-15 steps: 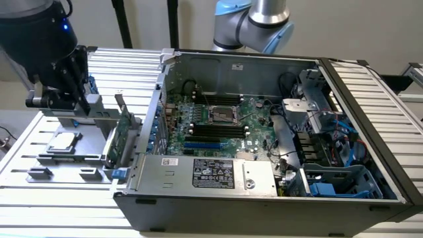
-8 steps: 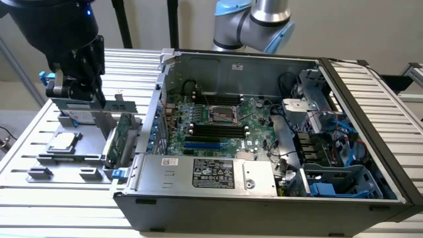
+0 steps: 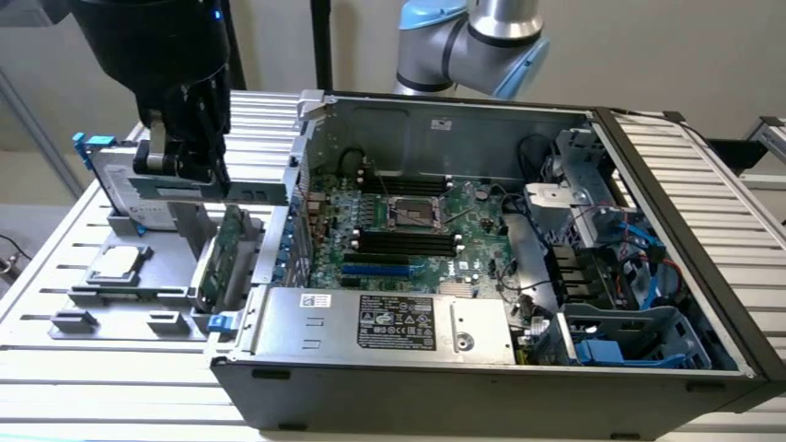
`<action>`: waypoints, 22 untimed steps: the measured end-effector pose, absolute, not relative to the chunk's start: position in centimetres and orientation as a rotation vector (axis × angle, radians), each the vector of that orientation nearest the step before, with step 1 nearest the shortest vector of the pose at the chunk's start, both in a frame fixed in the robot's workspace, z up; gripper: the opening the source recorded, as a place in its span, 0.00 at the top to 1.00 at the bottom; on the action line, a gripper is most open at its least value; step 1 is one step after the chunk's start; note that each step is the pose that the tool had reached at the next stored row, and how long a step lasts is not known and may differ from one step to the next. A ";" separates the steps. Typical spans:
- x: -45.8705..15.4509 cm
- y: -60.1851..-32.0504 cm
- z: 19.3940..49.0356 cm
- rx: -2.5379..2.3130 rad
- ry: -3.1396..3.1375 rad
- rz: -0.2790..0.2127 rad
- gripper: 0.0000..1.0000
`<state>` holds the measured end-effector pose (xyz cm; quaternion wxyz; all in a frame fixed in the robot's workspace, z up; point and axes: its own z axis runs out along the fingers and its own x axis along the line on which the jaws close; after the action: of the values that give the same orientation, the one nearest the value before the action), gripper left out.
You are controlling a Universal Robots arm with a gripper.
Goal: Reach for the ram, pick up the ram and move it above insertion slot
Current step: 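Pick up the ram and move it above insertion slot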
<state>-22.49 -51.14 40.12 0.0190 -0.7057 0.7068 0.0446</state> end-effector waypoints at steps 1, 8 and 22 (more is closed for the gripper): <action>-22.0 -51.1 40.1 -2.191 2.194 0.139 0.87; -18.9 -51.1 40.3 -2.194 2.195 0.143 0.87; -12.7 -51.1 40.4 -2.197 2.199 0.151 0.87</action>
<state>-12.73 -51.11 40.35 0.0147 -0.7060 0.7064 0.0485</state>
